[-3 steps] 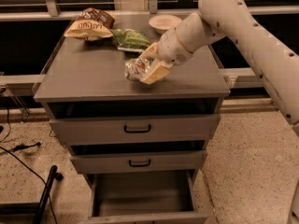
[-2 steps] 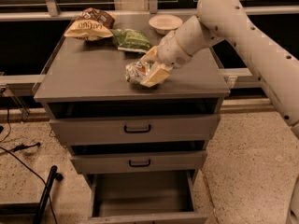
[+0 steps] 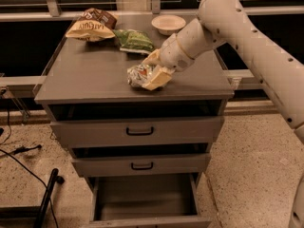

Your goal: Pick 7up can from bottom drawer and place on counter

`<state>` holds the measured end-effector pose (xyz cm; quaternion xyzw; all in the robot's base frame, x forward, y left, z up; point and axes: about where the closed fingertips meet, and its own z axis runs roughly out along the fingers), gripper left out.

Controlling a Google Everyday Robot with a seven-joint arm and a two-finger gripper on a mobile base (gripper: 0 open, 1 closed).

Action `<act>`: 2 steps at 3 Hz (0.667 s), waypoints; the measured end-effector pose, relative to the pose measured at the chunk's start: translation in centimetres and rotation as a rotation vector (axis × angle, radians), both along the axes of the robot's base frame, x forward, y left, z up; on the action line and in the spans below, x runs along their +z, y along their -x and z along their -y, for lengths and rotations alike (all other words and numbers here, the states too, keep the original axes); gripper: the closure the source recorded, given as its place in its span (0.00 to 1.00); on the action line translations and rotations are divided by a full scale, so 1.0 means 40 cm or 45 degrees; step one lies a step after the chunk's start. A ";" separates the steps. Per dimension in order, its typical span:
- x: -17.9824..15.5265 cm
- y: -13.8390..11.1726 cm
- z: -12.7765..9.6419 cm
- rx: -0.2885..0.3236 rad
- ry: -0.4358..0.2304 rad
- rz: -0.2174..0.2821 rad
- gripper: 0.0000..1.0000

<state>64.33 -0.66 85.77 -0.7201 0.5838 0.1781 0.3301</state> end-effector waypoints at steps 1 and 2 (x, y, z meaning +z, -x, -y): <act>0.000 0.000 0.000 0.000 0.000 0.000 0.81; 0.000 0.000 0.000 0.000 0.000 0.000 0.58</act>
Offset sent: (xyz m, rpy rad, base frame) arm 0.0000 0.0000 0.0000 0.0000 0.0000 0.0000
